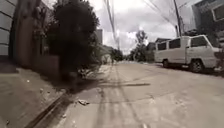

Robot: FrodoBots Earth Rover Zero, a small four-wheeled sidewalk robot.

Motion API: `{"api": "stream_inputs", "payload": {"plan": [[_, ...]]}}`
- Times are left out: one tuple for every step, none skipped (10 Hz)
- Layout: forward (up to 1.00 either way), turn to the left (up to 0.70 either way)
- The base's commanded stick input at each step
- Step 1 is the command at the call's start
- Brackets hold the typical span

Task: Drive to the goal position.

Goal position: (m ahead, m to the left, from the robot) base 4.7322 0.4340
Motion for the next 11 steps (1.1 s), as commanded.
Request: {"api": "stream_inputs", "payload": {"plan": [[1.0,0.0],[1.0,0.0],[1.0,0.0],[1.0,-0.04],[1.0,-0.11],[1.0,-0.17],[1.0,-0.18],[1.0,-0.18],[1.0,-0.17],[1.0,-0.15],[1.0,-0.15]]}}
